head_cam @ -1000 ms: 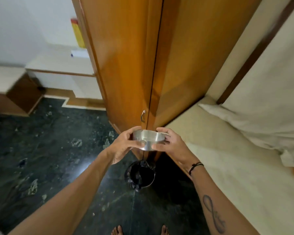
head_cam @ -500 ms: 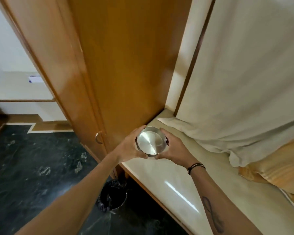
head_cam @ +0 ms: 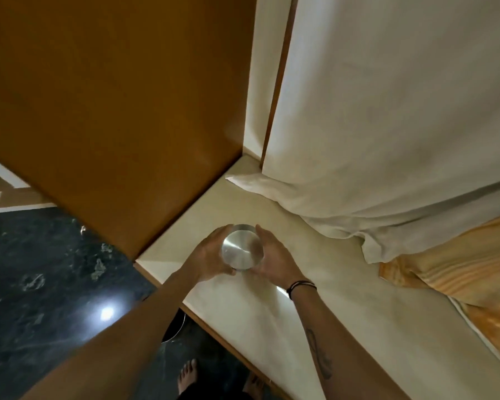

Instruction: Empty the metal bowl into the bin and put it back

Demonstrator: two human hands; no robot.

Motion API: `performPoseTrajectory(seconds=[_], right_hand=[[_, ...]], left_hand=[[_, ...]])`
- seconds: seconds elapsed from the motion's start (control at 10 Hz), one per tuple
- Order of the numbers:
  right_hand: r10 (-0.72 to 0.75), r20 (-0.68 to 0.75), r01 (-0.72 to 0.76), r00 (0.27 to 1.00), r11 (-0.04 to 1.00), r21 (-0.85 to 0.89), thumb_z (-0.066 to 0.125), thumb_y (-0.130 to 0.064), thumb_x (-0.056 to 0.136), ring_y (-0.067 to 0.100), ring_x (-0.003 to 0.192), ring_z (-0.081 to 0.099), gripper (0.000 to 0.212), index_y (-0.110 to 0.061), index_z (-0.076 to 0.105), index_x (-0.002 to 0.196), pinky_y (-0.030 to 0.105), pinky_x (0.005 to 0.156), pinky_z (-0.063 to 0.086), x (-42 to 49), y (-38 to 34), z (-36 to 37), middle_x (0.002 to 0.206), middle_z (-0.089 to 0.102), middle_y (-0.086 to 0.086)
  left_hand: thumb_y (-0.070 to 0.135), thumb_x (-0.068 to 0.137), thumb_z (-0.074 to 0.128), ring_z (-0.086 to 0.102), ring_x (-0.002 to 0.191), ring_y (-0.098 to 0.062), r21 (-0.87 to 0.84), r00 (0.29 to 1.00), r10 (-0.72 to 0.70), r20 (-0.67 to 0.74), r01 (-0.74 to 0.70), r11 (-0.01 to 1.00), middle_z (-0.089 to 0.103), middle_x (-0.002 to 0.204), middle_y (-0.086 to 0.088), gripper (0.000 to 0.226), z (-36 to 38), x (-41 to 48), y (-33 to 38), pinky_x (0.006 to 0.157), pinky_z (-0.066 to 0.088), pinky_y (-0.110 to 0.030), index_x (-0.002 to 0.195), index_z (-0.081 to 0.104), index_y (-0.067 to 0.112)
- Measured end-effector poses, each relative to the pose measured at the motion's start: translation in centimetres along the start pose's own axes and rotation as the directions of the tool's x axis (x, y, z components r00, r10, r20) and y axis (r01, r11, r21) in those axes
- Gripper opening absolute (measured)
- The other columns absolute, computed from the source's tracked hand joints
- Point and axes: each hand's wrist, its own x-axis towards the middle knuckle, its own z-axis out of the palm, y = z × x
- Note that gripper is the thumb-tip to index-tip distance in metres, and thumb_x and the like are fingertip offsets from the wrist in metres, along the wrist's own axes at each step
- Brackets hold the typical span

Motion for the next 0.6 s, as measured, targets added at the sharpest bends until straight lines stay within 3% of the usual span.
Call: performPoseTrajectory(seconds=[0.1, 0.2, 0.3, 0.4, 0.5, 0.6], right_hand=[[0.035, 0.002, -0.035, 0.999, 0.999, -0.021, 0.083, -0.039, 0.087, 0.027, 0.147, 0.053, 0.109, -0.022, 0.018, 0.173, 0.034, 0.116, 0.048, 1.4, 2.3, 2.4, 0.173, 0.037, 0.000], [0.063, -0.023, -0.064, 0.998, 0.998, -0.030, 0.079, -0.026, 0.092, 0.025, 0.150, 0.051, 0.102, -0.023, 0.018, 0.173, 0.033, 0.118, 0.047, 1.6, 3.5, 4.1, 0.177, 0.031, -0.003], [0.065, -0.035, -0.067, 0.997, 0.996, -0.057, 0.084, -0.021, 0.089, 0.023, 0.151, 0.050, 0.110, -0.022, 0.014, 0.174, 0.032, 0.115, 0.048, 2.2, 4.3, 5.0, 0.179, 0.025, -0.004], [0.057, 0.004, -0.056, 0.998, 0.991, -0.124, 0.081, -0.018, 0.089, 0.026, 0.152, 0.049, 0.112, -0.021, 0.008, 0.174, 0.036, 0.111, 0.053, 1.9, 3.5, 4.6, 0.180, 0.021, 0.000], [0.013, 0.006, -0.012, 1.000, 0.983, -0.184, 0.080, -0.024, 0.091, 0.025, 0.165, 0.029, 0.113, -0.018, 0.004, 0.174, 0.040, 0.122, 0.047, 1.6, 2.8, 3.8, 0.183, 0.011, 0.004], [-0.030, -0.011, 0.026, 0.999, 0.962, -0.272, 0.082, -0.041, 0.091, 0.025, 0.170, 0.014, 0.118, -0.015, 0.003, 0.174, 0.039, 0.128, 0.039, 0.9, 1.4, 2.6, 0.184, 0.005, 0.009]], left_hand=[[0.004, 0.065, 0.106, 0.050, 0.147, -0.019, -0.010, 1.000, 0.005, 0.030, -0.004, 1.000, 0.050, 0.165, -0.002, 0.121, 2.1, 2.1, -3.3, 0.121, 0.052, -0.039, 0.166, 0.040, 0.016], [0.013, 0.069, 0.106, 0.044, 0.155, -0.019, 0.036, 1.000, 0.008, 0.027, -0.009, 0.999, 0.042, 0.174, -0.004, 0.122, 3.3, 3.0, -5.2, 0.131, 0.044, -0.049, 0.170, 0.036, 0.012], [0.017, 0.072, 0.104, 0.043, 0.160, -0.025, 0.043, 0.999, 0.021, 0.026, -0.022, 0.999, 0.040, 0.176, -0.006, 0.123, 3.7, 3.5, -6.5, 0.131, 0.044, -0.050, 0.172, 0.033, 0.011], [0.017, 0.077, 0.101, 0.033, 0.165, -0.021, 0.125, 0.995, 0.066, 0.070, -0.074, 0.989, 0.031, 0.181, -0.009, 0.127, 3.0, 2.7, -6.3, 0.135, 0.039, -0.046, 0.175, 0.022, 0.008], [0.032, 0.083, 0.097, 0.011, 0.171, -0.014, 0.198, 0.987, 0.124, 0.104, -0.142, 0.970, 0.003, 0.187, 0.001, 0.136, 2.1, 2.5, -5.5, 0.138, 0.021, -0.030, 0.177, 0.002, 0.008], [0.052, 0.081, 0.093, -0.002, 0.173, -0.016, 0.339, 0.986, 0.155, 0.059, -0.166, 0.926, -0.010, 0.187, 0.001, 0.144, 0.6, 1.6, -4.7, 0.142, 0.017, -0.036, 0.177, -0.006, 0.014]])
